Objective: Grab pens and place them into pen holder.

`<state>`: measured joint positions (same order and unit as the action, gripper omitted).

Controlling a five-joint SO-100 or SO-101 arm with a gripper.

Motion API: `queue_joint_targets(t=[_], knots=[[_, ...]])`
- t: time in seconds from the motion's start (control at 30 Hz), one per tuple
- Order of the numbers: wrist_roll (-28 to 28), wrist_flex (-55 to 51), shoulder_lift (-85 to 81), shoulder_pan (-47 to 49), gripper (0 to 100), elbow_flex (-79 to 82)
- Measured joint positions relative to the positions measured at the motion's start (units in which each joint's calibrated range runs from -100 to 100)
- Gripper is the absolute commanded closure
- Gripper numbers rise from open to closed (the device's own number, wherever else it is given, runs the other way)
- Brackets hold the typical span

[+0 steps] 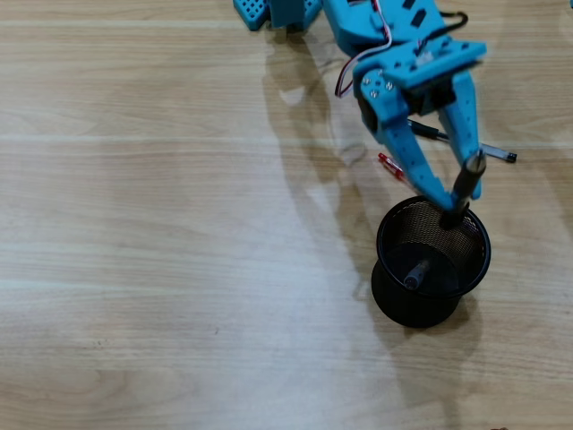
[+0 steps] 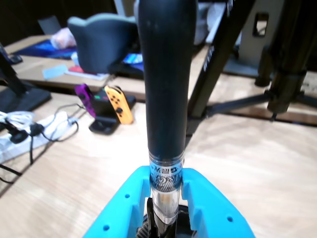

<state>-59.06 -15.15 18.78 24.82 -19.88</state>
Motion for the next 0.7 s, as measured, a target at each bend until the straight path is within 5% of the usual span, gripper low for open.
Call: queue_joint_targets(t=[0.7], knots=[[0.0,0.4,5.8,0.8,89,0.1]])
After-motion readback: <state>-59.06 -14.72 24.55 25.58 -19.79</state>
